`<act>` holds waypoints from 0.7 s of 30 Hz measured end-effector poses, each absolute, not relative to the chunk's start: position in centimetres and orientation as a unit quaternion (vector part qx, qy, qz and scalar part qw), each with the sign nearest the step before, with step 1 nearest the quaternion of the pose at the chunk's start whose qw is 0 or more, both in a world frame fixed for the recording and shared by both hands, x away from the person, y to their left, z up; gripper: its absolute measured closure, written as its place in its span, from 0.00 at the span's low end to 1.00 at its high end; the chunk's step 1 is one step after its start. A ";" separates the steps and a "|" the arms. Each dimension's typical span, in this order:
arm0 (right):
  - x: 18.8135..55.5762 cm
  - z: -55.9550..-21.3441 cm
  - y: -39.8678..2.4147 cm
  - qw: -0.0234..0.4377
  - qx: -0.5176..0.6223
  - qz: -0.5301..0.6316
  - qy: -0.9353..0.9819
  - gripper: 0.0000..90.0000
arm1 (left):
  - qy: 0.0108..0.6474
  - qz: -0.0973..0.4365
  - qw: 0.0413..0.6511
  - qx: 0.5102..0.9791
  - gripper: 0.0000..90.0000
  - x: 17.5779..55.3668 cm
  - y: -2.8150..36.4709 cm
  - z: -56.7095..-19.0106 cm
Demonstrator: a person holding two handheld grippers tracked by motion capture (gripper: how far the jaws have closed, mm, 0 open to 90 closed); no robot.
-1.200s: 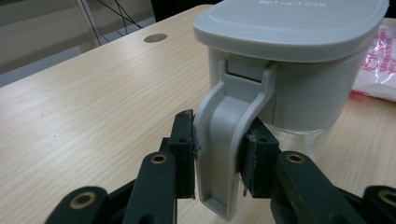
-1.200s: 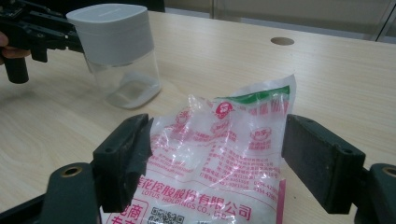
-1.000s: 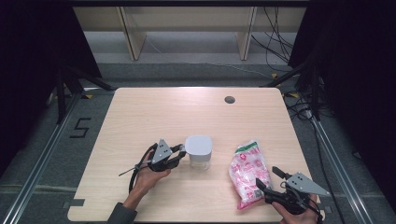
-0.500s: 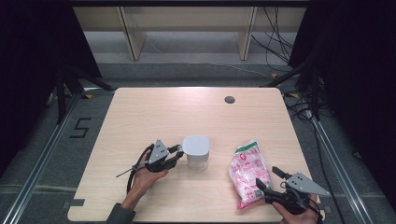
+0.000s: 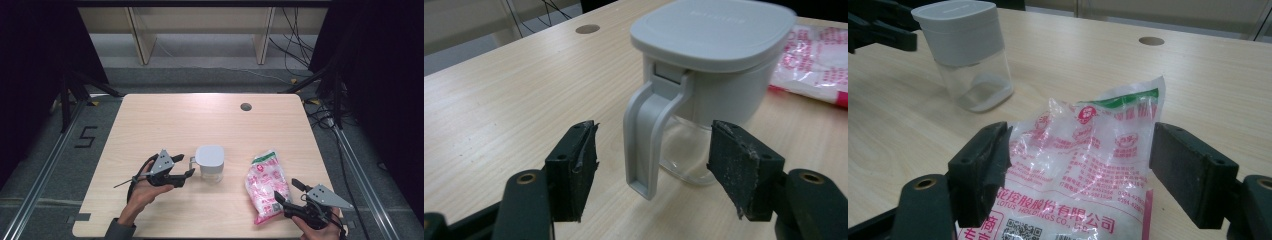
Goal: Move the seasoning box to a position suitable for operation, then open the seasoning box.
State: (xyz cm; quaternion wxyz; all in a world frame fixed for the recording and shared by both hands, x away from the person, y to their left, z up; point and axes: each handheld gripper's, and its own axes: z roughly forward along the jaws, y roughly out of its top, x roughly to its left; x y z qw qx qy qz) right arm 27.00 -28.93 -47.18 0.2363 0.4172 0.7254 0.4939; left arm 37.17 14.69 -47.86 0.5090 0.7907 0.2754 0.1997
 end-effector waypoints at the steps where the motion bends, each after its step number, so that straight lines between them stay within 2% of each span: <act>1: 27.0 -47.2 -28.9 0.236 0.417 0.494 0.725 0.28 | 0.275 0.200 0.509 0.791 0.40 37.2 14.7 -47.9; 3: 27.0 -47.2 -28.9 0.236 0.416 0.492 0.727 0.28 | 0.278 0.198 0.524 0.780 0.41 36.9 15.4 -46.8; 6: 27.0 -47.2 -29.0 0.240 0.415 0.492 0.727 0.28 | 0.286 0.189 0.533 0.774 0.49 36.7 15.6 -46.4; 8: 27.1 -47.3 -28.9 0.244 0.414 0.494 0.725 0.28 | 0.283 0.194 0.534 0.773 0.57 36.7 15.7 -46.1; 9: 27.1 -47.3 -28.9 0.246 0.414 0.492 0.725 0.28 | 0.288 0.216 0.521 0.774 0.64 36.5 15.7 -45.9; 11: 27.1 -47.2 -29.0 0.244 0.413 0.492 0.727 0.28 | 0.291 0.221 0.518 0.773 0.75 36.5 15.7 -45.8; 12: 27.1 -47.2 -29.0 0.244 0.413 0.492 0.727 0.28 | 0.294 0.220 0.520 0.772 0.75 36.5 15.6 -45.8; 15: 27.2 -47.3 -28.9 0.242 0.414 0.493 0.726 0.28 | 0.279 0.239 0.505 0.781 0.86 36.3 15.2 -45.5; 21: 27.2 -47.2 -28.8 0.240 0.411 0.497 0.725 0.28 | 0.276 0.239 0.516 0.775 0.89 36.3 14.5 -45.0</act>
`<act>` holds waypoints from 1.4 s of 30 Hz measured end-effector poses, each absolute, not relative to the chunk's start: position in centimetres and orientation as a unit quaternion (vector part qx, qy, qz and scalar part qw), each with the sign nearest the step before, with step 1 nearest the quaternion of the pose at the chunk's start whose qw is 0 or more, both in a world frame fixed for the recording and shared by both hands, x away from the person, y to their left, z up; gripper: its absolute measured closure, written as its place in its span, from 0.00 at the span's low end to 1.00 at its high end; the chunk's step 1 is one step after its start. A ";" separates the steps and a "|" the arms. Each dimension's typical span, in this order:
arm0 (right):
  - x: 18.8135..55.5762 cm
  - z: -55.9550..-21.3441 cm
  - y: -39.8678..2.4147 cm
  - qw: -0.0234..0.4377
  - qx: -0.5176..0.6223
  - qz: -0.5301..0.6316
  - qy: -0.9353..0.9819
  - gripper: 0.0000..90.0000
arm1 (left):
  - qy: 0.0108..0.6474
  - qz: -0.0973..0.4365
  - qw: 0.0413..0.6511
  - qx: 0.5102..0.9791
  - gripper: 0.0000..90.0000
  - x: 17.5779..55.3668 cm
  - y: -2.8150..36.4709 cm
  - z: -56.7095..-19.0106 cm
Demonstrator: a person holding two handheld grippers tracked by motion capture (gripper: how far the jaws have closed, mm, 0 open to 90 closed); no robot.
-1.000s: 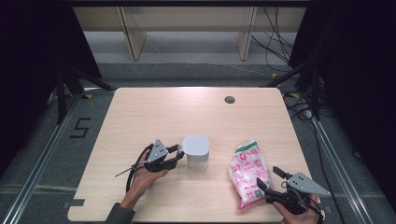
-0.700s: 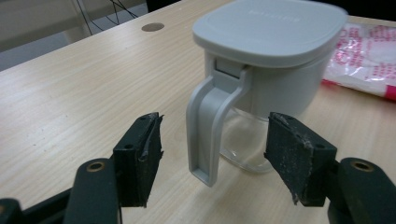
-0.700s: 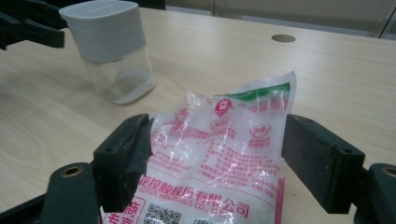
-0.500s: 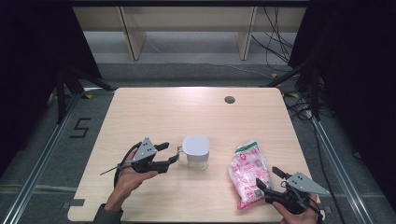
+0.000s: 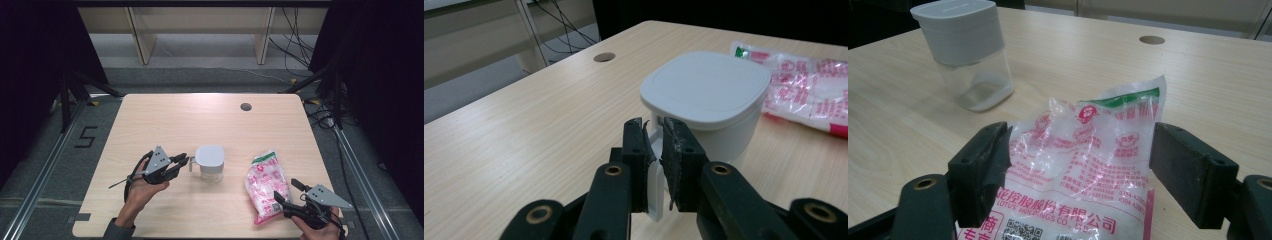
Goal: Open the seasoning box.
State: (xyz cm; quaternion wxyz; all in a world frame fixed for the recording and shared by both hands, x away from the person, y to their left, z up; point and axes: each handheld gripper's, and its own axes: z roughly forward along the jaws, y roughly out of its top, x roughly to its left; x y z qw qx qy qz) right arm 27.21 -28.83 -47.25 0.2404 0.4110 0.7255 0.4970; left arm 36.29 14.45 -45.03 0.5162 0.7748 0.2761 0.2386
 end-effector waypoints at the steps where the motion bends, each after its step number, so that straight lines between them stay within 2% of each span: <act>1: 27.2 -47.2 -28.9 0.243 0.413 0.493 0.726 0.28 | 0.277 0.234 0.520 0.773 0.91 36.4 14.2 -44.9; 13: 27.6 -47.3 -28.5 0.231 0.410 0.496 0.730 0.28 | 0.290 0.205 0.538 0.764 0.94 37.2 13.5 -44.3; 16: 27.6 -47.3 -28.4 0.228 0.407 0.497 0.732 0.34 | 0.294 0.205 0.543 0.760 0.95 37.7 13.3 -44.2; 17: 27.7 -47.3 -28.5 0.238 0.400 0.492 0.736 0.34 | 0.294 0.205 0.543 0.760 0.95 37.7 13.3 -44.2; 18: 27.5 -47.4 -28.3 0.227 0.411 0.498 0.729 0.34 | 0.297 0.198 0.548 0.756 0.95 37.9 13.0 -44.2; 26: 27.6 -47.2 -28.4 0.233 0.403 0.496 0.733 0.34 | 0.298 0.184 0.551 0.757 0.96 38.8 12.4 -44.8; 27: 27.6 -47.1 -28.4 0.246 0.394 0.493 0.736 0.34 | 0.298 0.183 0.552 0.757 0.96 38.8 12.3 -44.8; 34: 27.5 -47.0 -28.3 0.238 0.395 0.488 0.741 0.37 | 0.299 0.183 0.555 0.755 0.96 38.8 12.3 -44.9; 37: 27.6 -47.0 -28.0 0.248 0.375 0.495 0.743 0.48 | 0.296 0.183 0.557 0.754 0.96 38.9 12.5 -44.9; 42: 28.0 -46.4 -26.5 0.231 0.360 0.512 0.745 0.62 | 0.299 0.181 0.561 0.751 0.96 38.9 12.6 -45.1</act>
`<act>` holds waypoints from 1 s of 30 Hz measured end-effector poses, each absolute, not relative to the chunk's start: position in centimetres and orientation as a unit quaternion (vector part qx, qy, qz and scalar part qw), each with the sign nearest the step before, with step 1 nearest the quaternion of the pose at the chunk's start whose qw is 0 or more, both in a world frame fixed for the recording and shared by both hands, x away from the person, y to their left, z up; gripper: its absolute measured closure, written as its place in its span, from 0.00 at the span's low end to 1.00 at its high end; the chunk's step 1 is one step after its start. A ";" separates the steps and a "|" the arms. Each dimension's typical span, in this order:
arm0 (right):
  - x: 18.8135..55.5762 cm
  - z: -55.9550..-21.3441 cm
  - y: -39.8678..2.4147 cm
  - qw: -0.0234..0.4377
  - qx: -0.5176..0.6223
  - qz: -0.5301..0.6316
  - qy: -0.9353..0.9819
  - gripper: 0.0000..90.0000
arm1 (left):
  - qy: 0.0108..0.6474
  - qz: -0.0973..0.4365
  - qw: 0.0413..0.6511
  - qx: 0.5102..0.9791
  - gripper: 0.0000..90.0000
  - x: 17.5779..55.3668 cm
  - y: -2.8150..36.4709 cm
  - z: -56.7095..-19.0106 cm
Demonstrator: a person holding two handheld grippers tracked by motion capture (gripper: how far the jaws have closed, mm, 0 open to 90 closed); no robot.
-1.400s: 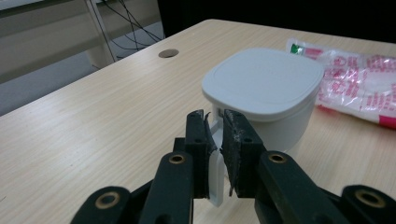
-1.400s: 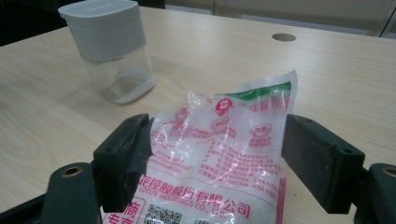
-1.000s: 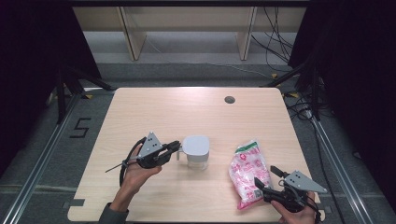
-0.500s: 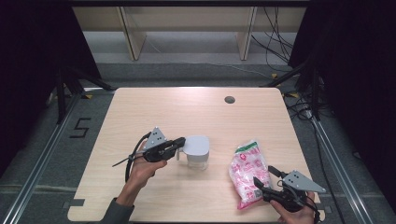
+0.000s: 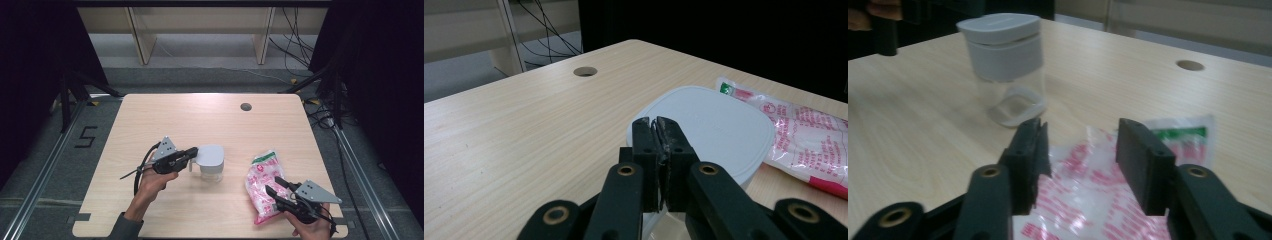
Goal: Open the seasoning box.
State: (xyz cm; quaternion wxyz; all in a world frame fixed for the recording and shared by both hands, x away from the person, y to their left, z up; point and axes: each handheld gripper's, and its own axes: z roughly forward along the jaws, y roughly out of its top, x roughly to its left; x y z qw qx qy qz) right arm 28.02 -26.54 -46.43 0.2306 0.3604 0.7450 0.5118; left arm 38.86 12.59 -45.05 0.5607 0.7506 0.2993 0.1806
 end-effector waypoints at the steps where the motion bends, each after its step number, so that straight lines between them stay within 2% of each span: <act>1: 28.3 -46.3 -26.1 0.231 0.336 0.509 0.758 0.66 | 0.300 0.180 0.561 0.750 0.96 38.9 12.6 -45.1; 3: 28.4 -46.1 -24.9 0.218 0.339 0.504 0.764 0.74 | 0.305 0.178 0.562 0.748 0.96 38.8 12.5 -45.1; 4: 28.8 -46.1 -24.3 0.225 0.324 0.504 0.768 0.74 | 0.305 0.178 0.562 0.748 0.96 38.8 12.5 -45.1; 7: 29.5 -46.1 -22.1 0.224 0.306 0.500 0.779 0.85 | 0.305 0.178 0.561 0.749 0.96 38.7 12.6 -45.1; 12: 31.3 -45.9 -19.6 0.218 0.285 0.513 0.780 0.95 | 0.301 0.179 0.564 0.748 0.96 38.8 12.8 -45.1; 25: 34.6 -45.6 -16.1 0.218 0.289 0.502 0.785 1.00 | 0.298 0.178 0.564 0.749 0.96 38.9 13.0 -45.2; 29: 35.1 -45.5 -15.6 0.211 0.290 0.494 0.792 1.00 | 0.300 0.179 0.561 0.751 0.96 38.9 13.1 -45.2; 30: 35.2 -45.5 -15.2 0.196 0.294 0.500 0.791 1.00 | 0.303 0.176 0.564 0.747 0.95 38.9 13.0 -45.3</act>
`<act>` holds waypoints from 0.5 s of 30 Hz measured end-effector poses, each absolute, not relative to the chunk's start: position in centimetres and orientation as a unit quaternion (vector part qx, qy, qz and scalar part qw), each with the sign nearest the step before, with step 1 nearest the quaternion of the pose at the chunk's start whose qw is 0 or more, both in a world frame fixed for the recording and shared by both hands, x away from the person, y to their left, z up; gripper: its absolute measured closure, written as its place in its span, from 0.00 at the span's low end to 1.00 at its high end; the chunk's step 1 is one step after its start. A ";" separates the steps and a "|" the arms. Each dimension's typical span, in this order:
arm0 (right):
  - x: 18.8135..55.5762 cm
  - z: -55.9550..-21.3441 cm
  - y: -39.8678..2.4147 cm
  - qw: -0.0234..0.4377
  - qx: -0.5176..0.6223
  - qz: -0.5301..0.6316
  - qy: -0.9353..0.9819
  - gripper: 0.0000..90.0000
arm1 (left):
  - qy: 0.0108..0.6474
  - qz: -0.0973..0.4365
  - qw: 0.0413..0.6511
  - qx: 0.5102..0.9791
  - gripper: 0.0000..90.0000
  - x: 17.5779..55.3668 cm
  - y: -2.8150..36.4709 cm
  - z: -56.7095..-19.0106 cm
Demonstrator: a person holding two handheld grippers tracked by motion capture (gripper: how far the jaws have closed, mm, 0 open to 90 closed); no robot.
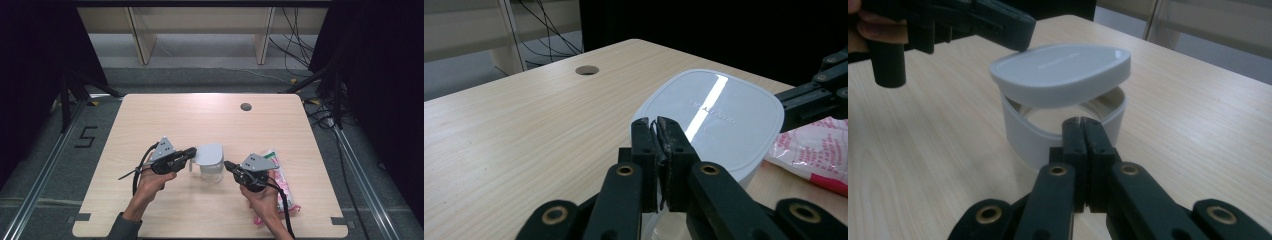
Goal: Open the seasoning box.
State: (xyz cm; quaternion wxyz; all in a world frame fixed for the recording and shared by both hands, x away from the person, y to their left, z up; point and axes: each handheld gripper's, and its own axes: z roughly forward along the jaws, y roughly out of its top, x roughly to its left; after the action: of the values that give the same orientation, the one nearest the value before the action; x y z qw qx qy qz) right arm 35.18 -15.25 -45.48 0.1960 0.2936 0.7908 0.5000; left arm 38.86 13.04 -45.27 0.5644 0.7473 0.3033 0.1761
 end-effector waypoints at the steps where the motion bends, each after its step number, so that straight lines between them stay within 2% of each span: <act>1: 35.2 -45.5 -15.2 0.196 0.294 0.500 0.791 1.00 | 0.303 0.177 0.564 0.747 0.95 38.9 13.0 -45.3; 5: 35.3 -45.3 -14.7 0.209 0.286 0.496 0.793 1.00 | 0.303 0.179 0.565 0.746 0.95 38.8 13.1 -45.3; 13: 35.5 -44.7 -14.3 0.201 0.281 0.498 0.795 1.00 | 0.300 0.181 0.559 0.751 0.93 38.9 13.3 -45.3; 15: 35.6 -44.5 -14.3 0.208 0.281 0.498 0.794 1.00 | 0.296 0.187 0.554 0.755 0.86 38.9 13.6 -45.0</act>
State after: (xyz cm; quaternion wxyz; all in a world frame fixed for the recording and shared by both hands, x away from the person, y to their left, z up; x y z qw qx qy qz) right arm 35.56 -14.26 -44.51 0.2076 0.2809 0.7938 0.4979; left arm 38.88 13.62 -45.01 0.5540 0.7551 0.2964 0.1871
